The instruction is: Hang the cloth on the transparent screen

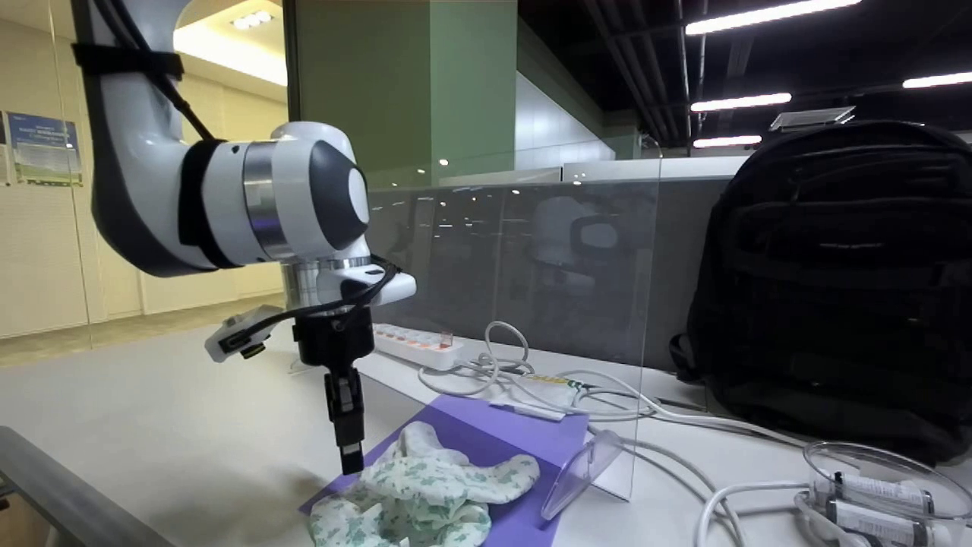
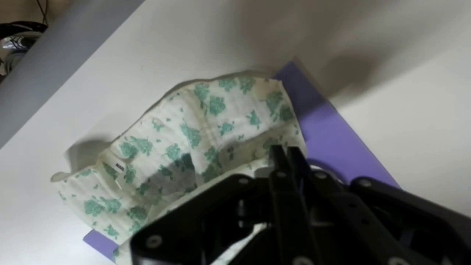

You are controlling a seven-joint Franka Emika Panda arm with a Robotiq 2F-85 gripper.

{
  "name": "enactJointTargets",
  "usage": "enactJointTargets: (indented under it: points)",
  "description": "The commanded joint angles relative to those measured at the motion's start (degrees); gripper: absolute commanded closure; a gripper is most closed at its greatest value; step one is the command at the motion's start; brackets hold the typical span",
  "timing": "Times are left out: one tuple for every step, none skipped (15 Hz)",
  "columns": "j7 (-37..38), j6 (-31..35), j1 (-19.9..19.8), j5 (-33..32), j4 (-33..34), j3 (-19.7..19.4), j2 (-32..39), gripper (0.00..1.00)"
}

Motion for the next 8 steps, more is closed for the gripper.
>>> enactJointTargets:
  points:
    - [-0.54,-1.19,-1.72,2.89,-4.11,0.73,-5.28,0.61]
    - [0.36,-1.31,-1.63,2.52,-4.74,-0.21,-6.61,0.55]
    - [1.53,-1.49,-1.54,1.59,-4.97,-1.44,-7.72,0.46]
    - [2.11,-1.54,-1.67,1.0,-5.01,-2.33,-8.41,0.4]
    - [2.8,-1.41,-1.71,0.22,-4.79,-3.47,-8.96,0.32]
    - [3.21,-1.58,-1.79,-0.11,-4.24,-4.35,-8.98,0.27]
    - [3.45,-1.7,-1.85,-0.33,-3.82,-5.12,-9.06,0.19]
    - [3.56,-1.8,-1.95,-0.52,-3.22,-5.83,-8.6,0.13]
